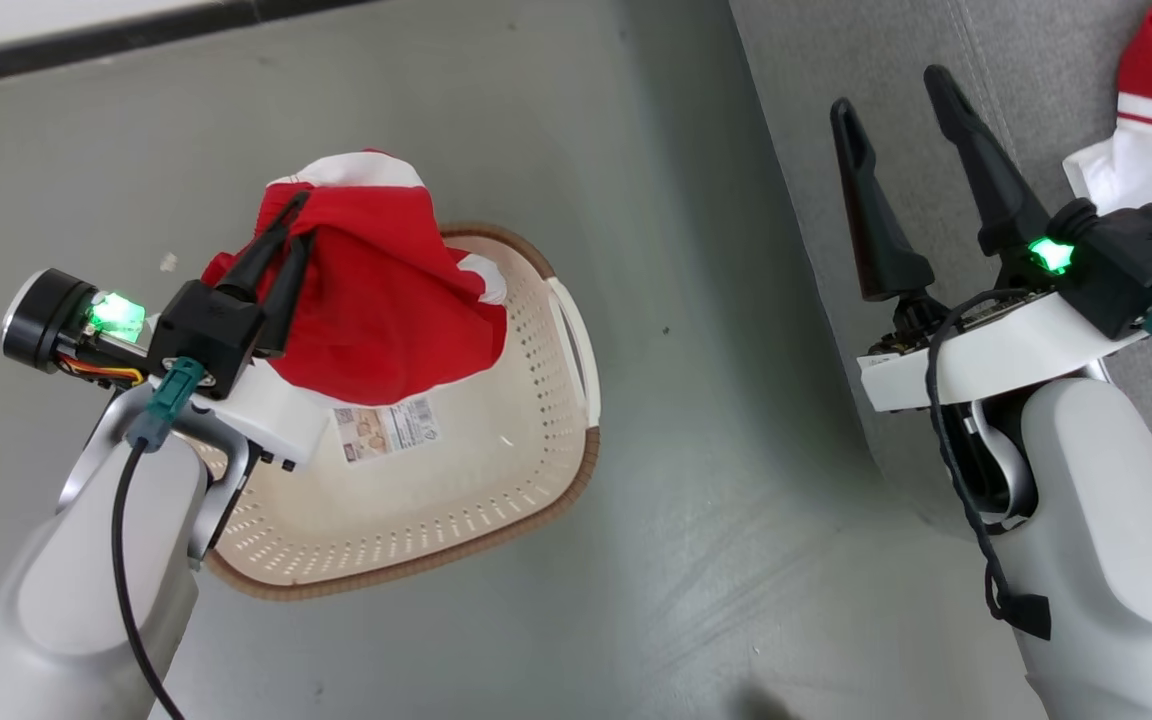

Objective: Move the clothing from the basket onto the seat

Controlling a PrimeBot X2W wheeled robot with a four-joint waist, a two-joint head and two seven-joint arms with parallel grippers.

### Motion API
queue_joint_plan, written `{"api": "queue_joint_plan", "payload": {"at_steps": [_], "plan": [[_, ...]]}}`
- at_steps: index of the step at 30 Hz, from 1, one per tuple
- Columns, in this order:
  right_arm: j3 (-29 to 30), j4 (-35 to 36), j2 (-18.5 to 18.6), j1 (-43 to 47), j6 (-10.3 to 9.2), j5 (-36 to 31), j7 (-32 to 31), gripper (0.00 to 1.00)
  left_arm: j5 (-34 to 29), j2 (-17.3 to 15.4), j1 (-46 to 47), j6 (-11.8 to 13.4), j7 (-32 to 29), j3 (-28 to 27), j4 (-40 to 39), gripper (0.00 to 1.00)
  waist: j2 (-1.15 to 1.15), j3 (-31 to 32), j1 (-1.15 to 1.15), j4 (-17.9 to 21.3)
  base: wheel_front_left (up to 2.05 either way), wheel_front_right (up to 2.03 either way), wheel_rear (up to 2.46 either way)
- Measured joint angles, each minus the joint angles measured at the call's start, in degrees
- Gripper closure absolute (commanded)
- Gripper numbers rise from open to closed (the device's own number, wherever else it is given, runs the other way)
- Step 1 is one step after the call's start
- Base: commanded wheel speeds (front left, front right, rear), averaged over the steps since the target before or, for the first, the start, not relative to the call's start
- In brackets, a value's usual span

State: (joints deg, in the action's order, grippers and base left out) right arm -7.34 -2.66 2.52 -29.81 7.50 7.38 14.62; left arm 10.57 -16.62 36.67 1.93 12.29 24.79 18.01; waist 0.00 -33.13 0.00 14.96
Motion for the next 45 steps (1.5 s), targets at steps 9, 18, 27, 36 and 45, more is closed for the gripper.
{"api": "queue_joint_plan", "payload": {"at_steps": [9,18,27,36,45], "plan": [[-1.27,-3.19,2.01,0.56,0.0,-2.11,0.0,0.0,0.47,-0.89,-1.84,0.94,0.99,-1.34,-5.13,1.0,0.0,5.31,0.0,-2.67,0.0,0.0,0.0],[-5.63,-5.93,4.83,2.3,0.0,-3.96,0.0,0.0,0.82,-1.83,-3.47,0.88,1.41,-1.66,-9.8,1.0,0.0,11.87,0.0,-5.46,0.0,0.0,0.0],[-11.07,-9.77,7.34,5.51,0.0,-3.94,0.0,0.0,1.98,-2.07,-5.5,-0.02,1.42,-1.41,-13.71,1.0,0.0,18.43,0.0,-7.77,0.0,0.0,0.0],[-22.56,-12.49,9.4,7.28,0.0,-3.2,0.0,0.0,2.14,-2.02,-5.68,-1.69,1.32,0.37,-16.71,1.0,0.0,24.42,0.0,-9.69,0.0,0.0,0.0],[-31.5,-13.22,11.22,4.57,0.0,-2.25,-0.01,0.0,3.42,-1.45,-6.77,-3.3,-0.87,3.49,-17.9,1.0,0.0,29.48,0.0,-11.23,0.0,0.0,0.0]]}}
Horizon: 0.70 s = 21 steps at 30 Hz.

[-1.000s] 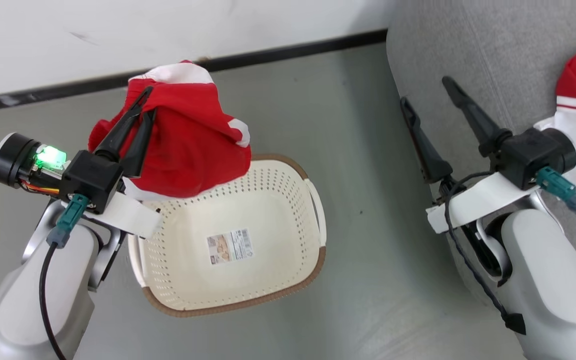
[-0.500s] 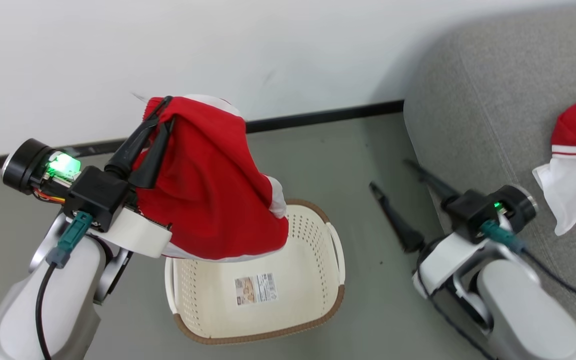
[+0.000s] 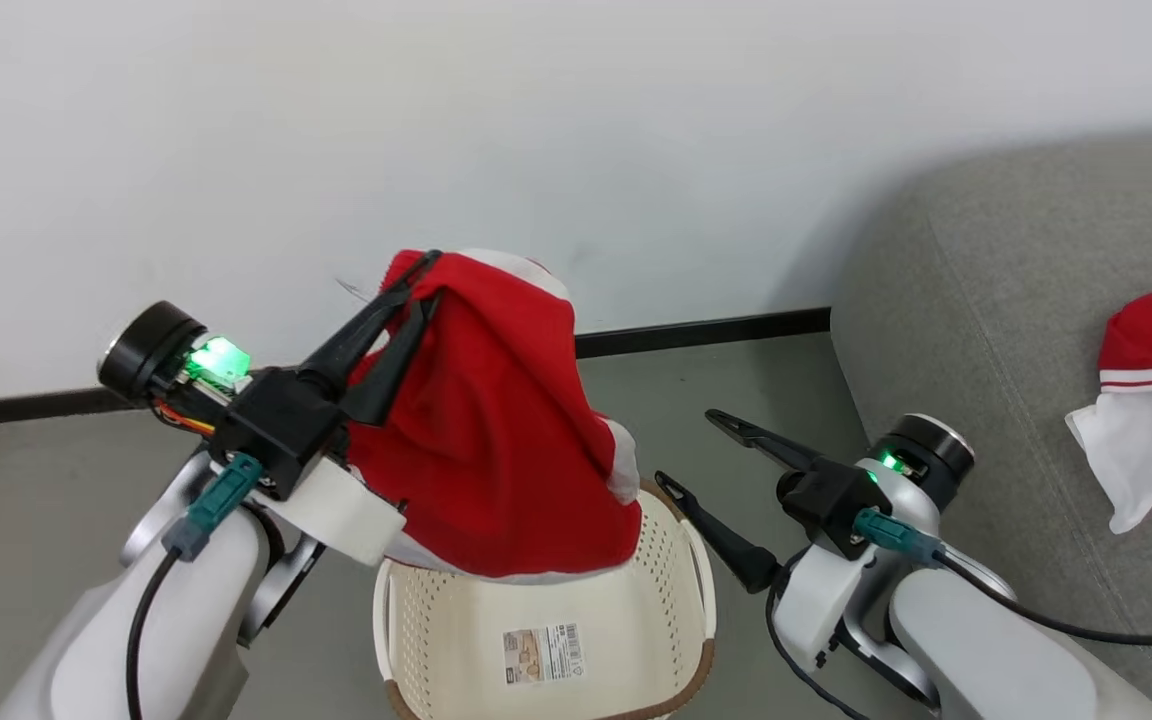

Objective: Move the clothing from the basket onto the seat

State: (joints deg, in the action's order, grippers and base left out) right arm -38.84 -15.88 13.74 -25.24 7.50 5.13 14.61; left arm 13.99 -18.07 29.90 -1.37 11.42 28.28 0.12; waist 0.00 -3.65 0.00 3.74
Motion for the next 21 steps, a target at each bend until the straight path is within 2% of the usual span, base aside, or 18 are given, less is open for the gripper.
{"api": "queue_joint_plan", "payload": {"at_steps": [6,14,21], "plan": [[-5.49,-1.42,-0.05,-2.5,0.0,2.54,-0.57,0.0,0.0,0.9,-0.1,-1.11,-1.87,2.36,-1.08,1.0,0.0,2.66,0.0,-0.99,0.0,0.0,0.0],[-15.95,-3.41,-0.48,-3.75,0.01,7.42,-2.25,0.0,0.01,2.36,-0.1,-1.87,-4.38,4.93,-2.79,1.0,0.0,5.15,0.0,-2.82,0.0,0.0,0.0],[-18.75,-4.99,-1.23,-6.37,0.0,11.26,-2.29,0.0,0.08,3.55,-0.1,-1.96,-6.42,6.43,-3.82,1.0,0.0,6.59,0.0,-4.61,0.0,0.0,0.0]]}}
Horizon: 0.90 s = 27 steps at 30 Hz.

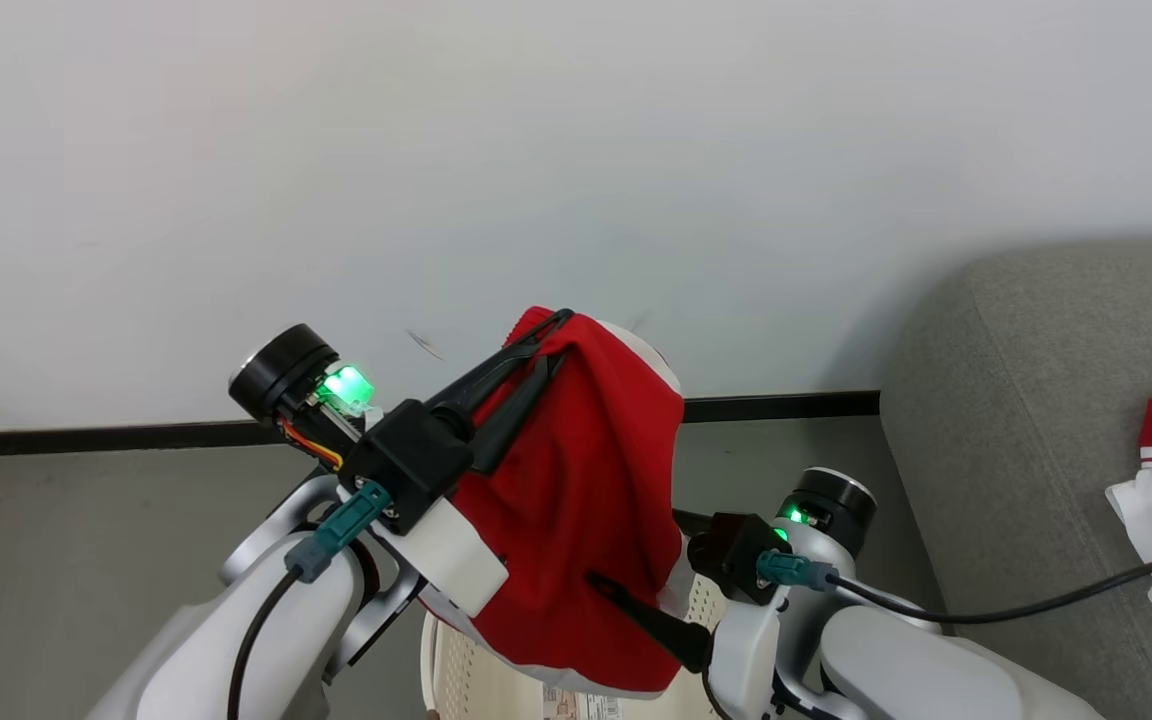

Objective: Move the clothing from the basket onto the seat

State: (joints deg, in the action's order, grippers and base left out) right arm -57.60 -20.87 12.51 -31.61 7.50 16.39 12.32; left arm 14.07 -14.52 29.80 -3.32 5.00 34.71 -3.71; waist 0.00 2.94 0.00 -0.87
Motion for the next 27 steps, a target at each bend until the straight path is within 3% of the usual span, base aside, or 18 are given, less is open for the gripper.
{"api": "queue_joint_plan", "payload": {"at_steps": [5,6,9,10,19,27], "plan": [[-2.52,-1.62,-1.97,-0.56,0.0,3.13,-0.31,0.0,0.1,0.52,0.0,-0.43,-1.04,0.9,-0.41,1.0,0.0,0.63,0.0,-1.18,0.0,0.0,0.0],[-2.68,-1.93,-2.54,-0.63,0.0,3.61,-0.31,0.4,0.2,0.59,0.0,-0.43,-1.31,1.03,-0.54,1.0,0.0,0.72,0.0,-1.39,0.0,0.0,0.0],[-2.74,-3.26,-3.37,-1.17,0.0,4.75,-0.27,0.8,0.56,1.12,0.0,-0.44,-1.51,1.3,-0.79,1.0,0.0,0.9,0.0,-1.99,0.0,0.0,0.0],[-2.58,-4.12,-3.35,-1.66,0.0,5.49,-0.02,1.0,0.67,1.53,0.0,-0.44,-2.01,1.38,-0.85,1.0,0.0,0.96,0.0,-2.34,0.0,0.0,0.0],[-1.09,-6.17,-2.89,-1.81,0.0,7.53,0.81,1.0,2.27,1.0,-1.84,0.2,-2.99,-0.46,0.66,1.0,0.0,0.72,0.0,-2.72,0.0,0.0,0.0],[3.55,-6.79,1.01,-1.79,0.0,10.22,1.37,1.0,5.37,0.41,-5.92,1.74,-2.98,-2.98,3.74,1.0,0.0,0.56,0.0,-1.45,0.0,0.0,0.0]]}}
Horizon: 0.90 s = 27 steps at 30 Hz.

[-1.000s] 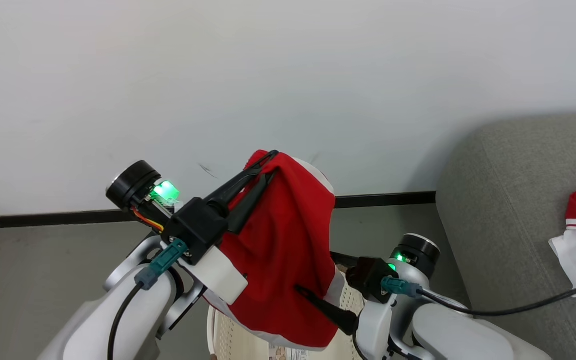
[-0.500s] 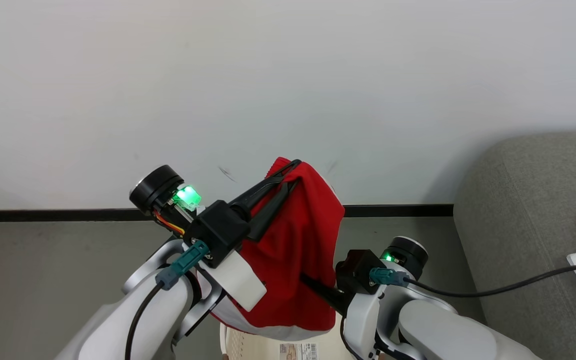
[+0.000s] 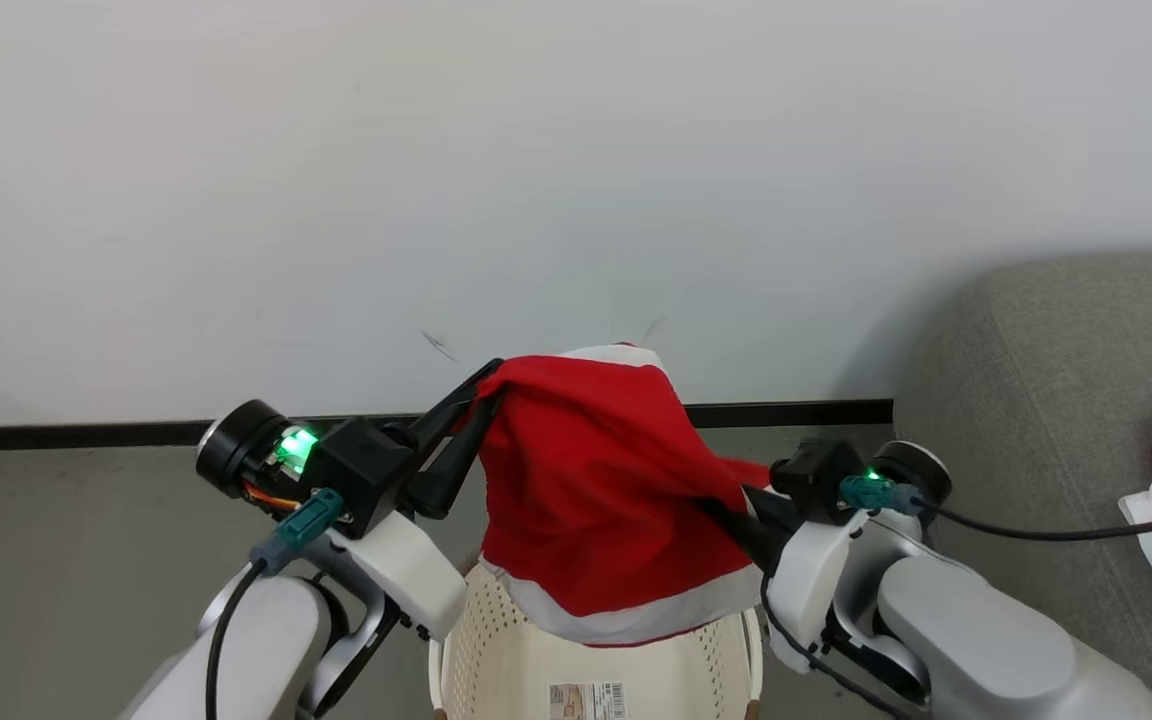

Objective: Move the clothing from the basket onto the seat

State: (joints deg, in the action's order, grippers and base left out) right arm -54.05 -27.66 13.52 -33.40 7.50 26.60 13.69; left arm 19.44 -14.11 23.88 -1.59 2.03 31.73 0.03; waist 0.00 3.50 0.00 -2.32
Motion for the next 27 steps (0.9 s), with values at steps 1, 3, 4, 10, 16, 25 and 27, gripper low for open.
{"api": "queue_joint_plan", "payload": {"at_steps": [1,3,4,10,16,25,27], "plan": [[0.0,0.0,0.0,0.0,0.0,0.0,0.0,1.0,0.0,0.0,0.0,0.0,0.0,0.0,0.0,1.0,0.0,0.0,0.0,0.0,0.0,0.0,0.0],[1.26,0.05,0.69,0.03,0.0,0.56,0.01,1.0,0.53,0.0,-1.03,0.44,0.0,-0.45,0.82,1.0,0.0,-0.03,0.0,0.45,0.0,0.0,0.0],[1.93,0.14,1.11,0.02,0.0,0.59,0.02,1.0,1.03,0.01,-1.51,0.45,0.05,-0.69,1.21,1.0,0.0,-0.04,0.0,0.68,0.0,0.0,0.0],[6.79,1.31,2.58,0.04,0.0,2.3,0.22,1.0,3.28,0.8,-4.15,0.77,0.94,-1.37,2.63,0.0,0.0,-0.14,0.0,2.19,0.0,0.0,0.0],[11.05,1.82,3.74,0.04,0.0,2.61,0.49,1.0,5.77,2.15,-5.86,0.76,2.14,-1.44,3.32,0.0,0.0,-0.33,0.0,3.69,0.0,0.0,0.0],[19.26,3.42,7.39,0.44,0.0,2.57,0.52,1.0,6.53,3.1,-8.56,0.66,3.68,-0.9,4.67,0.0,0.0,-0.68,0.0,5.7,0.0,0.0,0.0],[21.52,4.07,8.32,1.14,0.0,2.26,0.53,1.0,6.75,3.27,-9.17,0.57,4.14,-0.59,4.94,0.0,0.0,-0.73,0.0,6.12,0.0,0.0,0.0]]}}
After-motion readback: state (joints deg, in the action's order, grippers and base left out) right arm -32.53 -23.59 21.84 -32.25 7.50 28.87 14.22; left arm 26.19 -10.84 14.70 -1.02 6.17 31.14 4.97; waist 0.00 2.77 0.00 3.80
